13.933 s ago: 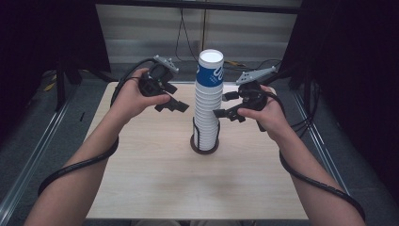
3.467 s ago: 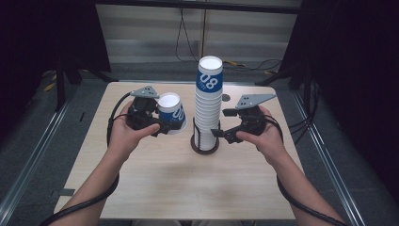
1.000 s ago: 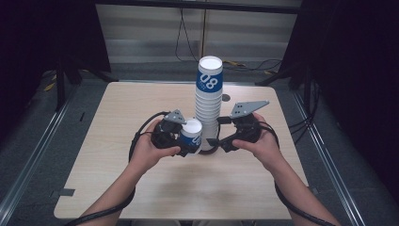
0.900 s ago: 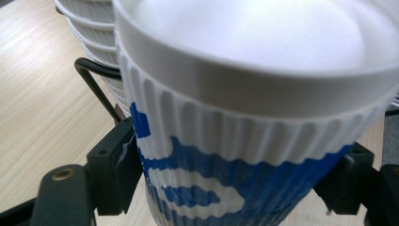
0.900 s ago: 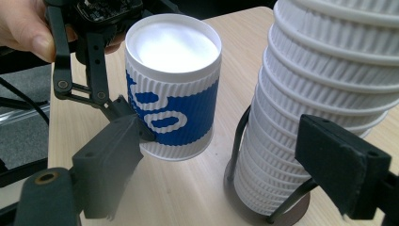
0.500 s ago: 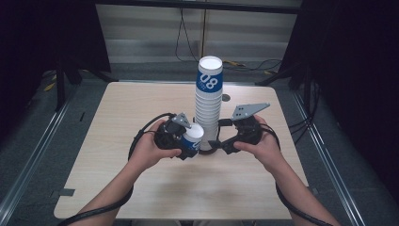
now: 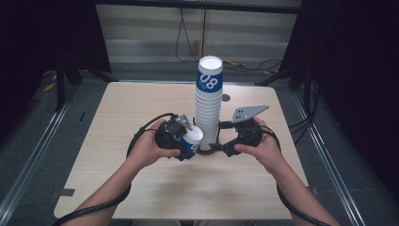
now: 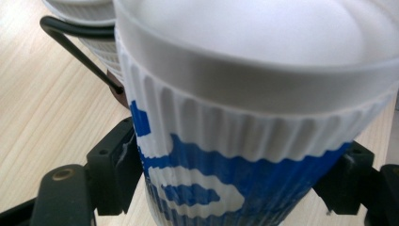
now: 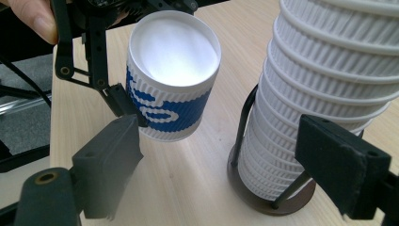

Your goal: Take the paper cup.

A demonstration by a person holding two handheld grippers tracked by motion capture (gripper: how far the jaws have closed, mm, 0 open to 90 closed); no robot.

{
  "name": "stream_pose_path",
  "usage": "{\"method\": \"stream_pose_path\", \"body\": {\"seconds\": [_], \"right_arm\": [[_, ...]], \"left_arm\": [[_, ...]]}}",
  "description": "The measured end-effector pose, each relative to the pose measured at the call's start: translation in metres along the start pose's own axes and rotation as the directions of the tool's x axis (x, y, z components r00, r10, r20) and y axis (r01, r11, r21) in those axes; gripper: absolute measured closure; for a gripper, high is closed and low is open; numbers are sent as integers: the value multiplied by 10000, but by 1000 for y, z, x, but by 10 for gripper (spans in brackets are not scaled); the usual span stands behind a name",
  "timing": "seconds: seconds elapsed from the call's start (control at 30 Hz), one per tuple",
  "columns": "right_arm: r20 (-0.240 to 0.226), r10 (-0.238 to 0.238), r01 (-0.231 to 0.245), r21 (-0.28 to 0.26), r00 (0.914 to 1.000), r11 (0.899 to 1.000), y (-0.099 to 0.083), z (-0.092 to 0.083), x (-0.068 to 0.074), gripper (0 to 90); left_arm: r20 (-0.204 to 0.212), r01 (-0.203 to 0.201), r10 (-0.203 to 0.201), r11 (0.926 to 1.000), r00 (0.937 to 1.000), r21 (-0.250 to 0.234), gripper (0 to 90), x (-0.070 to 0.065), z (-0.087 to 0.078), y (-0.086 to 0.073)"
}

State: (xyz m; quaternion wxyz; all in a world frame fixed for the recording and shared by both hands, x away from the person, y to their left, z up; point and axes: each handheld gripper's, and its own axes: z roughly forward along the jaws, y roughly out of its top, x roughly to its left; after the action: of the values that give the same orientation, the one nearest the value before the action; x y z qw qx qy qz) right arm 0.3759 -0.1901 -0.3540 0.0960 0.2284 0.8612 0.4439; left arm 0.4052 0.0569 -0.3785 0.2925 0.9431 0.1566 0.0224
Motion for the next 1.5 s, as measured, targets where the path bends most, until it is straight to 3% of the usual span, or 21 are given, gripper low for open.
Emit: {"method": "stream_pose_path", "body": {"seconds": [0.07,0.17,0.53,0.83,0.93,1.0,1.2,1.23,1.3,1.37,1.5], "right_arm": [[-28,13,-13,1,10000,10000,-1,0,0,143],[-120,-57,59,94,9999,9999,-2,3,1,143],[-314,-181,188,239,9993,9995,-5,7,3,143],[-391,-372,385,346,9985,9987,-8,9,5,143],[-495,-424,440,310,9979,9986,-8,11,6,143],[-590,-441,460,315,9973,9984,-9,11,6,143],[-734,-395,408,159,9965,9990,-9,14,8,143],[-761,-356,366,123,9965,9993,-9,15,8,143],[-749,-365,371,65,9965,9993,-9,15,8,143],[-799,-355,357,3,9962,9994,-9,16,8,143],[-871,-502,509,67,9949,9987,-9,18,10,143]], "left_arm": [[-131,-13,15,9998,9999,216,213,-1,1,0],[-82,-360,366,9968,9993,712,213,-1,0,2],[75,-620,616,9874,9981,1459,213,-2,1,9],[71,-1094,1103,9722,9939,2072,213,-3,-2,19],[225,-943,915,9683,9955,2311,213,-3,-1,19],[311,-1022,975,9632,9948,2485,213,-1,-1,20],[378,-1097,1034,9588,9939,2620,213,-2,1,20],[420,-1201,1129,9539,9927,2750,213,-3,1,21],[472,-1223,1136,9524,9924,2793,213,-5,3,22],[481,-1392,1308,9430,9902,3022,213,-6,3,24],[584,-1475,1359,9370,9890,3168,213,-7,6,26]]}}
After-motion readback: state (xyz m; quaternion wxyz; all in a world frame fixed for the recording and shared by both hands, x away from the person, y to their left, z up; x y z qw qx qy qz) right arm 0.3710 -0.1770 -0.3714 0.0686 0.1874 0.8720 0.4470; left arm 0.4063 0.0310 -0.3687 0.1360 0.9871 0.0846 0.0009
